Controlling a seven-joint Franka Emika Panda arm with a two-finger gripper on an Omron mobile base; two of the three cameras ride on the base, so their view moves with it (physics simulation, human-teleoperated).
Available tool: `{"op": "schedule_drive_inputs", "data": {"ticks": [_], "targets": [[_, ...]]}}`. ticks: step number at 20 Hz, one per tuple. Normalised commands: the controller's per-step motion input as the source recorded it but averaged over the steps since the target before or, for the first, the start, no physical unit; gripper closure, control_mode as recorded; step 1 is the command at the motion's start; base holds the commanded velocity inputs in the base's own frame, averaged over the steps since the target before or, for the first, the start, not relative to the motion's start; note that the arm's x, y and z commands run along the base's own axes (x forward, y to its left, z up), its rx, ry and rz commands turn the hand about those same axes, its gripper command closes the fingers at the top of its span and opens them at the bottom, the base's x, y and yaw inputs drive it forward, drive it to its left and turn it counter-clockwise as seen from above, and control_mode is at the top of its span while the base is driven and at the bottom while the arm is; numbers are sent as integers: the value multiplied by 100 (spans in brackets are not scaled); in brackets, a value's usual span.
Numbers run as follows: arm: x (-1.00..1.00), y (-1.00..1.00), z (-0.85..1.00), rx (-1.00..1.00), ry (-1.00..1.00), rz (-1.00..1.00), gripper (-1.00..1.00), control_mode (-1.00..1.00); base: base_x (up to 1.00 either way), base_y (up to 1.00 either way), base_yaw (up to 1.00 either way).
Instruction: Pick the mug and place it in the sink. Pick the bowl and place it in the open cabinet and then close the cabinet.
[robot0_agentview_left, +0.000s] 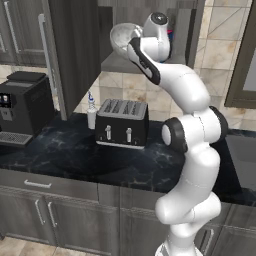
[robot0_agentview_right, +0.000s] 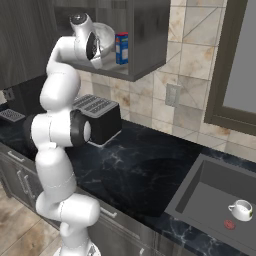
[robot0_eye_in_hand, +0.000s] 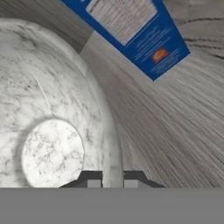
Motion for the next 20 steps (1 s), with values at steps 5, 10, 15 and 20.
{"op": "schedule_drive_inputs", "data": {"ticks": [5, 10, 15, 20], "targets": [[13, 0, -5, 0, 4, 0, 100, -100, 0, 0, 0], [0, 1, -8, 0, 15, 0, 100, -100, 0, 0, 0], [0, 0, -11, 0, 16, 0, 100, -100, 0, 0, 0], [0, 5, -2, -1, 6, 0, 100, -100, 0, 0, 0]]}}
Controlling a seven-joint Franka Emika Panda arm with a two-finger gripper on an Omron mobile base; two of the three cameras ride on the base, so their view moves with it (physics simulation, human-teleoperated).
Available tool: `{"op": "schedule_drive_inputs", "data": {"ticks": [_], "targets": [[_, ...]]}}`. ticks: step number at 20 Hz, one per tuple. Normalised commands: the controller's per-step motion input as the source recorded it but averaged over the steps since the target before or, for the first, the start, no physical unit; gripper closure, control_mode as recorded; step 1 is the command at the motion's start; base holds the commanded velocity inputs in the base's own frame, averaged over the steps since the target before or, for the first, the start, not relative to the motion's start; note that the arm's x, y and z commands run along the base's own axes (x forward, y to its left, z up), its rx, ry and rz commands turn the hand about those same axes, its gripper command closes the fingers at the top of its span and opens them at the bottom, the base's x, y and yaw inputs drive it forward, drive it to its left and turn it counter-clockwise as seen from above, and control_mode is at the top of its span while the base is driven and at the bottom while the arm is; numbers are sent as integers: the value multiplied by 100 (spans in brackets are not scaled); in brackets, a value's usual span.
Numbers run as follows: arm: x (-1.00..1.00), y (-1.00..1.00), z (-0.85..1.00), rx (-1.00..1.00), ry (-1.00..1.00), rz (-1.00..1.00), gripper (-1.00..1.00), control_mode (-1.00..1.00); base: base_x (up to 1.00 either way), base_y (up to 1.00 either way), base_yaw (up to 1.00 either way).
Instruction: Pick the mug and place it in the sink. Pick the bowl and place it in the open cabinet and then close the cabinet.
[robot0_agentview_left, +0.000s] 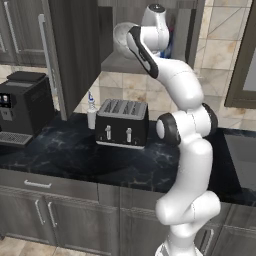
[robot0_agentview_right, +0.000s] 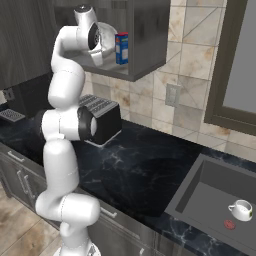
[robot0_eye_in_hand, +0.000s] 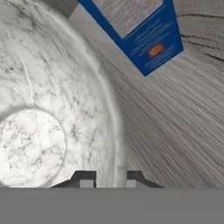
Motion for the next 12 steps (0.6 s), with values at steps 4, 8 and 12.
{"op": "schedule_drive_inputs", "data": {"ticks": [4, 8, 12], "targets": [[13, 24, 0, -6, 0, 0, -100, -100, 0, 0, 0], [8, 12, 1, -5, 0, 0, -100, -100, 0, 0, 0], [0, 0, 2, 0, -1, 0, -100, -100, 0, 0, 0]]}}
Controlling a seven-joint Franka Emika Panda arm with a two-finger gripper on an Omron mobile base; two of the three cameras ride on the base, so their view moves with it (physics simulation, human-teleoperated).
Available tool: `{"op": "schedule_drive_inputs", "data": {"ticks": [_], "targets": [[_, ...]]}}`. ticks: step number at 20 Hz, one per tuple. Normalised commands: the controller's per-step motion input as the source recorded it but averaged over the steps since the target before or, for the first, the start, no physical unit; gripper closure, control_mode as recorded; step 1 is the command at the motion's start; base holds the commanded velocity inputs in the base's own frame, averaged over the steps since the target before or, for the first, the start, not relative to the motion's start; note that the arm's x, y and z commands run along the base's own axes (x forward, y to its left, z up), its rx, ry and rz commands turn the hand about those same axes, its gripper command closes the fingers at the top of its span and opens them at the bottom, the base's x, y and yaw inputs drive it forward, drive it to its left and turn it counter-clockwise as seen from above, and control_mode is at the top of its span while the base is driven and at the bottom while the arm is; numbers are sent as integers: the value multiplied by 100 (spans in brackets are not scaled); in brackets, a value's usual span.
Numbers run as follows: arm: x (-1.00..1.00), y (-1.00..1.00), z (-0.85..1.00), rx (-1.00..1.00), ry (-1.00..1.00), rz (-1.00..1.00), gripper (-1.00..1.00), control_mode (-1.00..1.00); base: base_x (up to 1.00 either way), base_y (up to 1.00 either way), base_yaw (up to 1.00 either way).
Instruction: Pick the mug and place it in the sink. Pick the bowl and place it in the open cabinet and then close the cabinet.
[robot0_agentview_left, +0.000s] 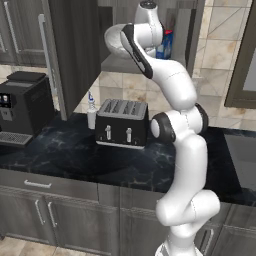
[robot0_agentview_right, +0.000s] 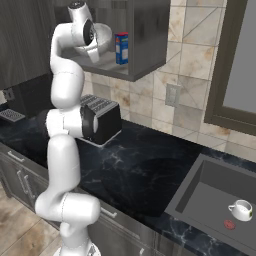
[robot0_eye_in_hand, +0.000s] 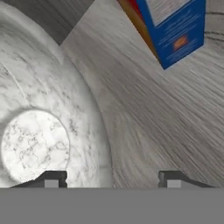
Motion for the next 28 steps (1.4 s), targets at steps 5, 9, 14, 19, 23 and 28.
{"op": "schedule_drive_inputs", "data": {"ticks": [5, 9, 14, 19, 23, 28], "targets": [[0, 0, 7, 0, -3, 0, -100, -100, 0, 0, 0], [0, 0, 12, 0, -4, 0, -100, -100, 0, 0, 0], [-6, 0, 10, 0, -7, 0, -100, -100, 0, 0, 0], [-77, 0, 0, 0, -18, 0, -100, -100, 0, 0, 0], [-92, 0, -1, 0, -26, 0, -100, -100, 0, 0, 0], [-79, 0, 0, 0, -27, 0, -100, -100, 0, 0, 0]]}}
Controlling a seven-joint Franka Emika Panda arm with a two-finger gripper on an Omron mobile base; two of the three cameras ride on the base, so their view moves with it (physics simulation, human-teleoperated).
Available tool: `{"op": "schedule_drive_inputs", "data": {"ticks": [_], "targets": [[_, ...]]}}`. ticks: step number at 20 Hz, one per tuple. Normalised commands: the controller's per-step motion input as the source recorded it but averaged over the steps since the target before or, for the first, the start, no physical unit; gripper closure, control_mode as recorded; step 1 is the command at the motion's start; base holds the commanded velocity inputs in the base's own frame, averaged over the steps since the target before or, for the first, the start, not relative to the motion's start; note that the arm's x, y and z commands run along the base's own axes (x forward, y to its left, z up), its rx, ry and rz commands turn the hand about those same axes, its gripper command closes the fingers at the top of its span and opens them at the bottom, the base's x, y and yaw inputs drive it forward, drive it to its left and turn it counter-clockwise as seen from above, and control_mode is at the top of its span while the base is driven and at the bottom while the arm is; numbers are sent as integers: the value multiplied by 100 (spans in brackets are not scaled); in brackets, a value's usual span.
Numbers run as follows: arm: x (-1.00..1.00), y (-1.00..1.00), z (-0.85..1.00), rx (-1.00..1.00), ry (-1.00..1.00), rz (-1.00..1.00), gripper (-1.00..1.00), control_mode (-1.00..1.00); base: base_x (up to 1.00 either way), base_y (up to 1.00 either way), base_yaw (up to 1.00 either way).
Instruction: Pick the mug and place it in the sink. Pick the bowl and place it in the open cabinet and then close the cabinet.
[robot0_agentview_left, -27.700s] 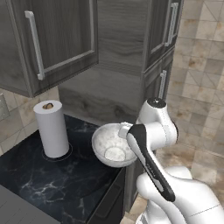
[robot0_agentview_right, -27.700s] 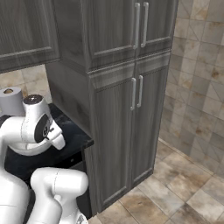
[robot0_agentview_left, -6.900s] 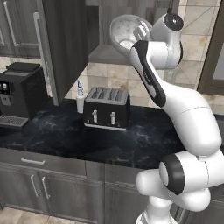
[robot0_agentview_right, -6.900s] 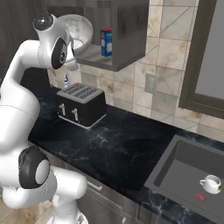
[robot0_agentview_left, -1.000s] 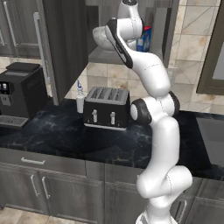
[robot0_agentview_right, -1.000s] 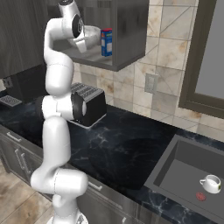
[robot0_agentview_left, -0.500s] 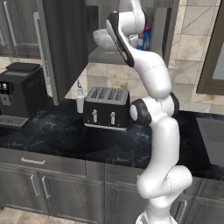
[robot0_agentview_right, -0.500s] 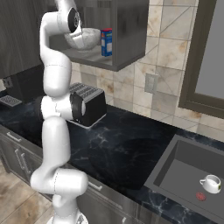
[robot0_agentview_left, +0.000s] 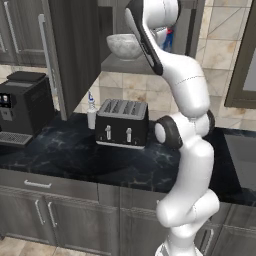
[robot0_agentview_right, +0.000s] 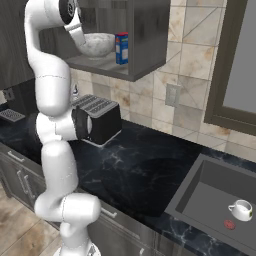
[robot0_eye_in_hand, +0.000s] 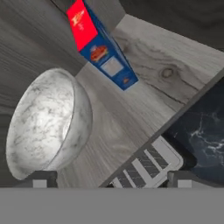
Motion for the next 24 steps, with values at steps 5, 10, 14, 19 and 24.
{"op": "schedule_drive_inputs", "data": {"ticks": [5, 10, 14, 19, 24], "targets": [[-100, -9, 0, 0, -27, 0, -100, -100, 0, 0, 0], [-100, -14, -19, 0, -18, 0, -100, -100, 0, 0, 0], [-100, -31, -100, 0, -1, 9, -100, -100, 0, 0, 0], [-100, -45, -100, 1, 0, 21, -100, -100, 0, 0, 0], [-100, -49, -67, 3, -30, 21, -100, -100, 0, 0, 0]]}}
